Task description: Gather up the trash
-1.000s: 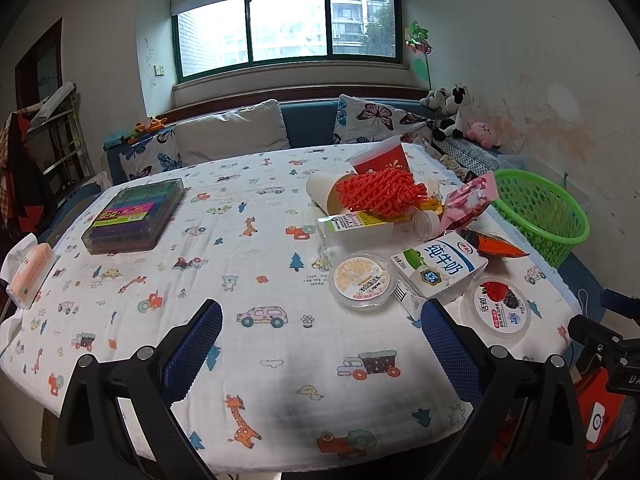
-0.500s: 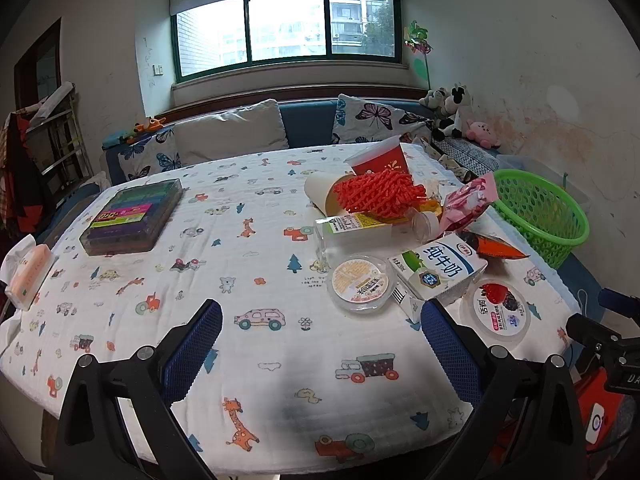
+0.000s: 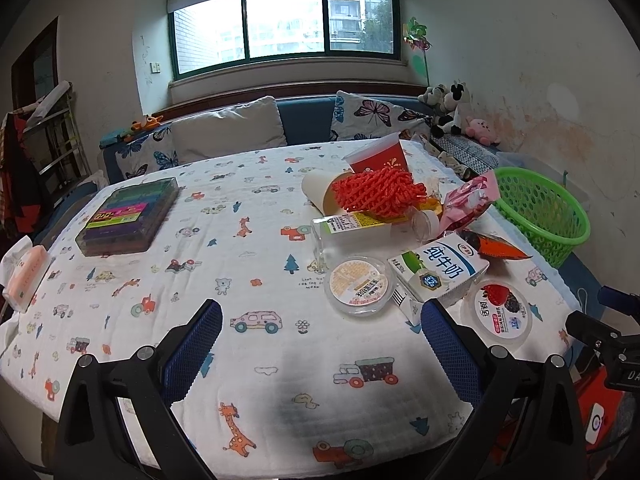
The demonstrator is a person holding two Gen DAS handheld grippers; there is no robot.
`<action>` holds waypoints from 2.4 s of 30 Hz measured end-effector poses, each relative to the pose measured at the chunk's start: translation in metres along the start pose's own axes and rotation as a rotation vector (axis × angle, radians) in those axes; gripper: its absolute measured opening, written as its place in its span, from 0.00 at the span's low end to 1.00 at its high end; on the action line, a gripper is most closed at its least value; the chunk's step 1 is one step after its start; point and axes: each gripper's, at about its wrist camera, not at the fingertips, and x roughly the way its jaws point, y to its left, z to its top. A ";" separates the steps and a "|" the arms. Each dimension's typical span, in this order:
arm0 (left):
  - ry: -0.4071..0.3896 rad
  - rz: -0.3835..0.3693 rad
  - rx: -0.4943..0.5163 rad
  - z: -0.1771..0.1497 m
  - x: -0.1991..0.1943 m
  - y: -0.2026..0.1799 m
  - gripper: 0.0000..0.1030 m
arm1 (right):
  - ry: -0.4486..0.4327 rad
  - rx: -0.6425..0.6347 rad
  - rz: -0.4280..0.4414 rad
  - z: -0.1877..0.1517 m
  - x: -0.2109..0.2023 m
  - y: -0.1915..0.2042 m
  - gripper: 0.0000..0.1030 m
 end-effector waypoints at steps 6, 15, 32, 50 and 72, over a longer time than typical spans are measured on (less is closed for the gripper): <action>0.004 -0.002 -0.001 0.001 0.004 0.000 0.94 | 0.004 -0.005 0.003 0.003 0.003 0.001 0.96; 0.013 -0.007 0.003 0.003 0.012 -0.001 0.94 | 0.014 -0.004 0.001 0.007 0.008 -0.002 0.96; 0.049 -0.017 0.014 0.009 0.030 0.000 0.94 | 0.029 0.002 0.004 0.021 0.028 -0.015 0.96; 0.079 -0.080 0.089 0.012 0.055 -0.006 0.94 | 0.132 -0.087 0.063 0.004 0.080 0.005 0.96; 0.192 -0.208 0.162 0.005 0.119 -0.002 0.93 | 0.158 -0.156 0.066 -0.001 0.105 0.018 0.91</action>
